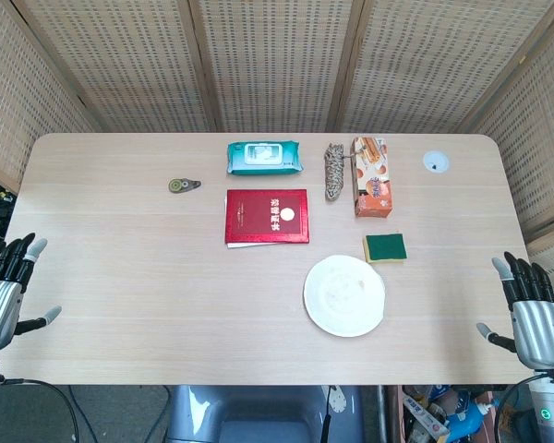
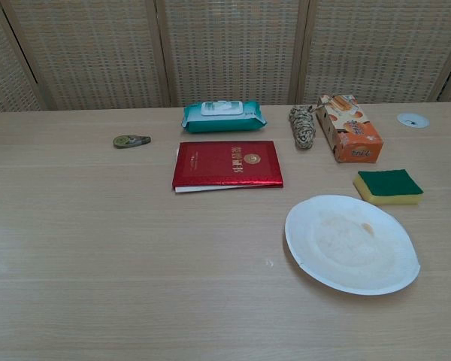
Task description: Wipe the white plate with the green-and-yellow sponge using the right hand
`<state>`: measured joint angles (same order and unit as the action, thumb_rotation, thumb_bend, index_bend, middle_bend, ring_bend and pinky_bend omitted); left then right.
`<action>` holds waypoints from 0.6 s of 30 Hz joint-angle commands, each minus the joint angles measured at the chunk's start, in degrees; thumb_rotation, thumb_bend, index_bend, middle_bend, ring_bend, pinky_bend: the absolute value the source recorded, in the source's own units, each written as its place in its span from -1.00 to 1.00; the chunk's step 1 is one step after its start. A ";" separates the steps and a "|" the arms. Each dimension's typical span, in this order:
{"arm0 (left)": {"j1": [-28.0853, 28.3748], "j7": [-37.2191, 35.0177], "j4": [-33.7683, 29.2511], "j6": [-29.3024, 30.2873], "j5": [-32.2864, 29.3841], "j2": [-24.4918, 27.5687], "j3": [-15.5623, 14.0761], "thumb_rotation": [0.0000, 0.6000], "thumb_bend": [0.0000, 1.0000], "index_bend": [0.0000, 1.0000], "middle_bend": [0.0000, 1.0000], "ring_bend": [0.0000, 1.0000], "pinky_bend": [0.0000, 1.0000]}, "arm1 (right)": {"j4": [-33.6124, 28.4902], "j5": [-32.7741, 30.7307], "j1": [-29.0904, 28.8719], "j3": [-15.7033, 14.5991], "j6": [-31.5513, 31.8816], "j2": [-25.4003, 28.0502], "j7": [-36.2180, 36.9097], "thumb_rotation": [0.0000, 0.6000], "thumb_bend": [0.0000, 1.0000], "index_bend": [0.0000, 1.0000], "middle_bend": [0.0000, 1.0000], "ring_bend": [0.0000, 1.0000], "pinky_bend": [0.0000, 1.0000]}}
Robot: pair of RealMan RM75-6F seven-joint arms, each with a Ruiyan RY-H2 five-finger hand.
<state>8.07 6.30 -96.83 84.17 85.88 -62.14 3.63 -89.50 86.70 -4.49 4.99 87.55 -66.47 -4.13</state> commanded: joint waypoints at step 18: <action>0.89 0.68 1.82 -1.04 -2.62 -1.28 1.39 1.00 -1.00 -1.00 -1.00 -1.00 -1.00 | 6.66 2.04 -16.21 2.26 -22.01 -2.66 4.96 1.00 -1.00 -0.98 -1.00 -1.00 -1.00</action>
<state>8.77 6.62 -95.34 83.43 83.50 -63.08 4.97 -86.46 88.60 -15.53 5.78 71.38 -67.31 -0.81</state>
